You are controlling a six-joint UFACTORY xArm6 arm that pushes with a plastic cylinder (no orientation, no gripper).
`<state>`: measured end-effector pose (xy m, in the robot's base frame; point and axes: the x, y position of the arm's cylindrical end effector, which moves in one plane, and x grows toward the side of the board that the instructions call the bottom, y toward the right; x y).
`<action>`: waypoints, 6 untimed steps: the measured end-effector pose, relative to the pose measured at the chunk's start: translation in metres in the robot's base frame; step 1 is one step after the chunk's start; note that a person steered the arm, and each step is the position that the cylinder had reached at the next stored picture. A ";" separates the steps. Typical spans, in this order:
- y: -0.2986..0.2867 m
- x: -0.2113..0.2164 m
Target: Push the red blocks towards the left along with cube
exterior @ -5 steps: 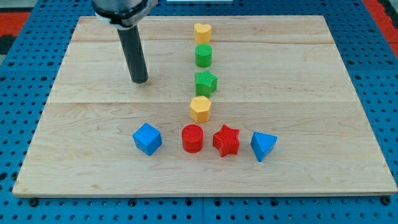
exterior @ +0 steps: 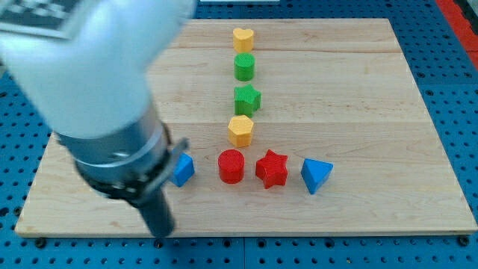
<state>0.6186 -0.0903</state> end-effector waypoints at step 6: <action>0.038 -0.101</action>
